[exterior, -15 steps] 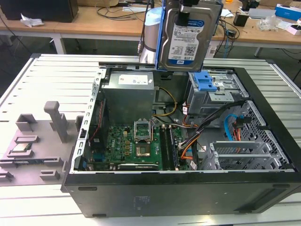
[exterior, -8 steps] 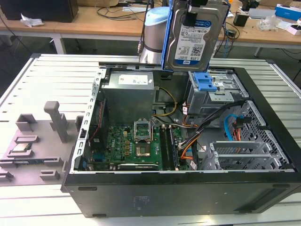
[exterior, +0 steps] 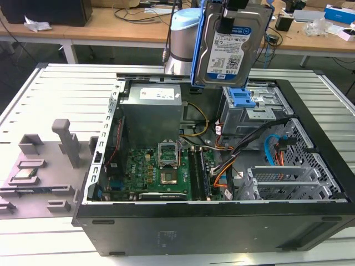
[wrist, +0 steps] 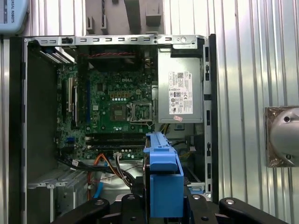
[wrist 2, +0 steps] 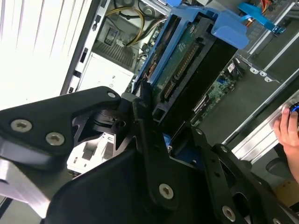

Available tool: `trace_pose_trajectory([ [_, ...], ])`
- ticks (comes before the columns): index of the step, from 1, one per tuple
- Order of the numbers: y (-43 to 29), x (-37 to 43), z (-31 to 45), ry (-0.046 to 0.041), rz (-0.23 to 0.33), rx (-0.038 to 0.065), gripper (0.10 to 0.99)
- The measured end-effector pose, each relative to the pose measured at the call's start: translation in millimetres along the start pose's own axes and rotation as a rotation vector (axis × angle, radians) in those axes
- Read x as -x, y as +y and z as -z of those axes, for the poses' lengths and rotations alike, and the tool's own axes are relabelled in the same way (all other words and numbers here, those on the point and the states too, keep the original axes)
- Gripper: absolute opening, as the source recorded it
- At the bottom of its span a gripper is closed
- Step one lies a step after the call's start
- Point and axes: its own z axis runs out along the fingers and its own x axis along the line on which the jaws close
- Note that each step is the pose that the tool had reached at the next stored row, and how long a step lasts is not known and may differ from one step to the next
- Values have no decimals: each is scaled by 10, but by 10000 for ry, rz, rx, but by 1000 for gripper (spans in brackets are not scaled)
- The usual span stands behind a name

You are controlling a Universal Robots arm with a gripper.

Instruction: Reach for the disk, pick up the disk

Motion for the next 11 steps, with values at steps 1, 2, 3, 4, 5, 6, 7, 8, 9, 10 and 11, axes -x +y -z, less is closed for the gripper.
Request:
trace_pose_trajectory([
  [1, 0, -14, 0, 1, 0, 0, 365],
  [2, -2, -47, -1, 1, 0, 0, 365],
  [3, -3, -71, -2, 1, 0, 0, 365],
  [4, -4, -97, -3, 1, 0, 0, 365],
  [5, -5, -123, -4, 1, 0, 0, 365],
  [6, -6, -153, -5, 1, 0, 0, 365],
  [7, -7, -179, -6, 2, 0, 0, 365],
  [8, -7, -197, -7, 2, 0, 0, 365],
  [9, -8, -213, -8, 2, 0, 0, 365],
  [10, -8, -223, -9, 1, 0, -1, 365],
  [11, -9, -240, -9, 1, 0, 0, 365],
])
